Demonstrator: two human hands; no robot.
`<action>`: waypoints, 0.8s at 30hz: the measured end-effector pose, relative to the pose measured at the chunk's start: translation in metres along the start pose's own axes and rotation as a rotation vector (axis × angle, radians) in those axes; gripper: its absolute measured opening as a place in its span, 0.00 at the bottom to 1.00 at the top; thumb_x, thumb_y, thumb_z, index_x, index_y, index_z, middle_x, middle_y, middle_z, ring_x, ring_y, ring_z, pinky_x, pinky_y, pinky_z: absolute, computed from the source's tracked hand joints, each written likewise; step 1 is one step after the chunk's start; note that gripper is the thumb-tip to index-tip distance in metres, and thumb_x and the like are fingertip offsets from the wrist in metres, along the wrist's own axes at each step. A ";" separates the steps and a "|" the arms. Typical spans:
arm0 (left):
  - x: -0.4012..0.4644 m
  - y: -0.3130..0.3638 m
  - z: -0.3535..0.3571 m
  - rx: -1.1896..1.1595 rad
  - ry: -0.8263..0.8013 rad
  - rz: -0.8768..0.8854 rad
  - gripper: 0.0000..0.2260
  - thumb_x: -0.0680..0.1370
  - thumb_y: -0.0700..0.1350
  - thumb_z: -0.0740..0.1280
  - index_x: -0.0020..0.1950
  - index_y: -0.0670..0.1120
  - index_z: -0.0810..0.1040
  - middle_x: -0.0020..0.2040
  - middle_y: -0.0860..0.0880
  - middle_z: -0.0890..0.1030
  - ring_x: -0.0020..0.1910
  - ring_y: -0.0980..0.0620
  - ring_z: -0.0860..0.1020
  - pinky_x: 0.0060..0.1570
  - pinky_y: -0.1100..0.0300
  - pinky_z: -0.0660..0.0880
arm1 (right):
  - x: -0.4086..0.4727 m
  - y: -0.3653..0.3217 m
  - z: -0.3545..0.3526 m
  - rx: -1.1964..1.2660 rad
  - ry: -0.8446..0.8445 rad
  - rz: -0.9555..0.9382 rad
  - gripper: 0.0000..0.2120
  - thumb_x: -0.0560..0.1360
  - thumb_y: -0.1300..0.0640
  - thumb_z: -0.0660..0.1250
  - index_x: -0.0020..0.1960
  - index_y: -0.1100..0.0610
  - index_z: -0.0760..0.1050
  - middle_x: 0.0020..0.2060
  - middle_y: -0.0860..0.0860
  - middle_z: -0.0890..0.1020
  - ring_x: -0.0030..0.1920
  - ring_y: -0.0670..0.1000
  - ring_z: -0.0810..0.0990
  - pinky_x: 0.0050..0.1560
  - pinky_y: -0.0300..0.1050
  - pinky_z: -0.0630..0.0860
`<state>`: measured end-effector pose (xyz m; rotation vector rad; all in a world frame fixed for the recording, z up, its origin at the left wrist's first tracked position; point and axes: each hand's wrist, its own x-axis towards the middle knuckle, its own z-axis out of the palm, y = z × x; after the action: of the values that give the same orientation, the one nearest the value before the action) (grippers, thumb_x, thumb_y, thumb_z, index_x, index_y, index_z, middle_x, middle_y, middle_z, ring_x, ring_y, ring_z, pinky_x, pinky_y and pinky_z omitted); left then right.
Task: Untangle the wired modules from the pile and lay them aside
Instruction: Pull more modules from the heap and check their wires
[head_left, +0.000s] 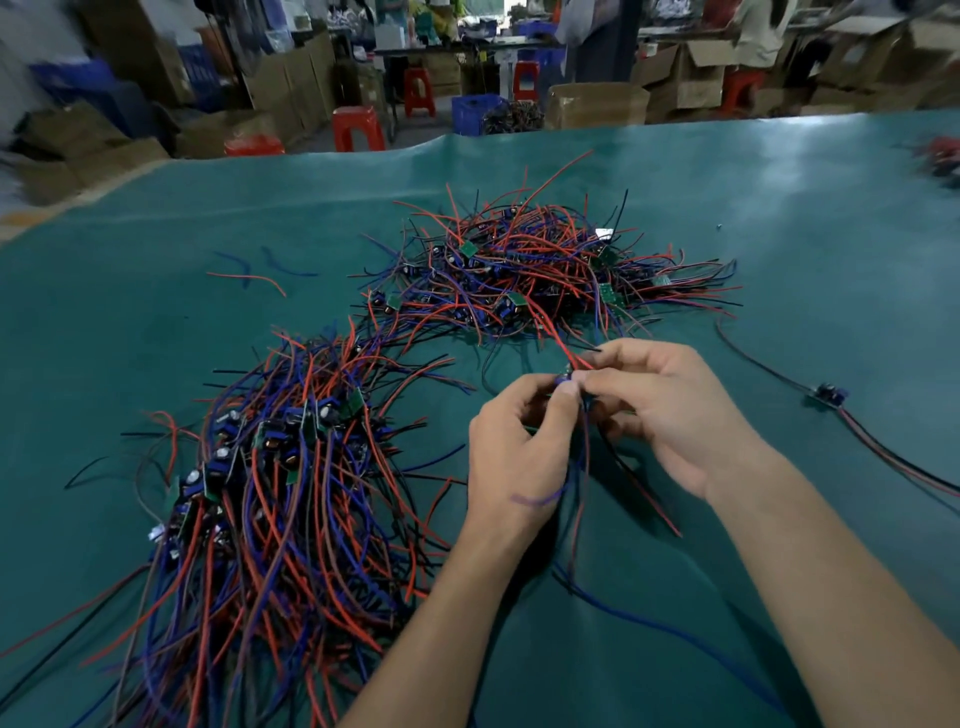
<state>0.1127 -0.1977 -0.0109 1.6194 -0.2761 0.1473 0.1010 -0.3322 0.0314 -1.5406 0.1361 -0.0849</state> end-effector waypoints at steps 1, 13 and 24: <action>0.000 -0.001 0.001 0.022 0.003 0.012 0.11 0.77 0.51 0.66 0.49 0.45 0.84 0.39 0.52 0.85 0.37 0.56 0.80 0.43 0.56 0.77 | 0.000 0.001 0.000 -0.011 0.010 -0.011 0.14 0.74 0.67 0.72 0.35 0.52 0.82 0.32 0.50 0.81 0.27 0.45 0.76 0.25 0.36 0.69; 0.000 -0.003 -0.001 0.076 0.014 0.052 0.02 0.79 0.43 0.69 0.47 0.49 0.77 0.40 0.55 0.83 0.38 0.56 0.80 0.43 0.61 0.77 | 0.006 0.008 0.003 0.169 0.001 0.049 0.05 0.73 0.65 0.74 0.43 0.57 0.87 0.38 0.50 0.84 0.30 0.43 0.74 0.27 0.33 0.70; 0.000 0.001 -0.001 -0.123 -0.066 -0.072 0.07 0.81 0.35 0.65 0.47 0.46 0.76 0.34 0.47 0.79 0.28 0.52 0.76 0.31 0.56 0.76 | 0.012 0.023 0.009 0.004 0.288 -0.203 0.06 0.75 0.61 0.75 0.39 0.57 0.83 0.28 0.48 0.76 0.27 0.45 0.69 0.28 0.37 0.67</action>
<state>0.1124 -0.1966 -0.0096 1.5112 -0.2717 0.0213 0.1136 -0.3246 0.0085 -1.5282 0.2065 -0.4684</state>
